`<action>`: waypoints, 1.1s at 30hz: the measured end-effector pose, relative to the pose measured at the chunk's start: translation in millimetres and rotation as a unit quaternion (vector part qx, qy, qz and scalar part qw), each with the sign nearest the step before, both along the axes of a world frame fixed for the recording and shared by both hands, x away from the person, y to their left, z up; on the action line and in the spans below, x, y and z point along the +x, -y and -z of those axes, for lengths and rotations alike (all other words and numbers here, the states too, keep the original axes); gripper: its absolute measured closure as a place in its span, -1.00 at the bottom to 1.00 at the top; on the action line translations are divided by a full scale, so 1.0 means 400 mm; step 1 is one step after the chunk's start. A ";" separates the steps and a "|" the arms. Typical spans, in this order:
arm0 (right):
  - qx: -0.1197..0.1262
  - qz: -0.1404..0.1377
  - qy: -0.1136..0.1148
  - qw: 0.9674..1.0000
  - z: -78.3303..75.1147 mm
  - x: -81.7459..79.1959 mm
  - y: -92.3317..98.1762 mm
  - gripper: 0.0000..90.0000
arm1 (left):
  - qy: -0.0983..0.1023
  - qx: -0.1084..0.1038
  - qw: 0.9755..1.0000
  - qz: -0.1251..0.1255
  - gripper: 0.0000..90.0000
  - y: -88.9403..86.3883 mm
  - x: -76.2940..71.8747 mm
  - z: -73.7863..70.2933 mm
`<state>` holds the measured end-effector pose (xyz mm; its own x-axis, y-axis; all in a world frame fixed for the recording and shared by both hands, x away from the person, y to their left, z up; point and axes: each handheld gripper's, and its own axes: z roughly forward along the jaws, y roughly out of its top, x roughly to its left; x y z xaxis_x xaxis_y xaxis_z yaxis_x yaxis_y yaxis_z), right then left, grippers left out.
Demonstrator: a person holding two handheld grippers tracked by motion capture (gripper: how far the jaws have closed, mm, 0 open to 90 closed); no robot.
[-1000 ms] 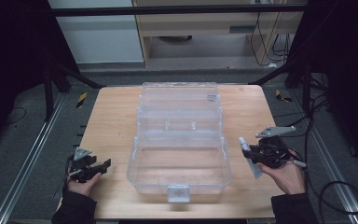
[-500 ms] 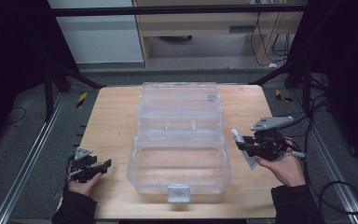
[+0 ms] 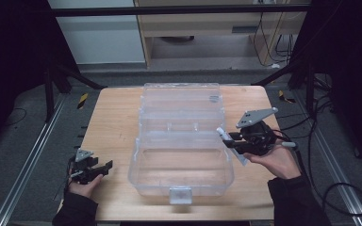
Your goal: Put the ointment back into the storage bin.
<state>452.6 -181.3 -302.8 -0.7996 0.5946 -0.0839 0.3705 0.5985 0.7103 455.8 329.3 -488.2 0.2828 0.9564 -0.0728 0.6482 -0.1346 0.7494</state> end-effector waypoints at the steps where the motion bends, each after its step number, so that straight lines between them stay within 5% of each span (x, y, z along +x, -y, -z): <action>1: -0.001 -0.007 0.000 1.000 -0.001 0.001 -0.006 0.55 | 0.000 0.000 1.000 0.000 -0.26 0.000 0.000 0.000; 12: -0.037 -0.082 -0.009 0.996 0.013 0.022 -0.088 0.55 | 0.000 -0.001 1.000 0.001 -0.25 -0.001 0.000 0.000; 20: -0.069 -0.123 -0.030 0.990 0.050 0.039 -0.137 0.55 | 0.000 -0.001 1.000 0.000 -0.25 -0.001 0.000 0.000; 33: -0.122 -0.181 -0.050 0.975 0.123 0.051 -0.188 0.55 | 0.000 -0.001 1.000 0.000 -0.25 -0.001 0.000 0.000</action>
<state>473.0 -106.3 -351.9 -0.9649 0.2435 -0.0985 0.1632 0.8498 0.5012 455.9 329.9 -488.2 0.2823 0.9564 -0.0752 0.6485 -0.1325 0.7496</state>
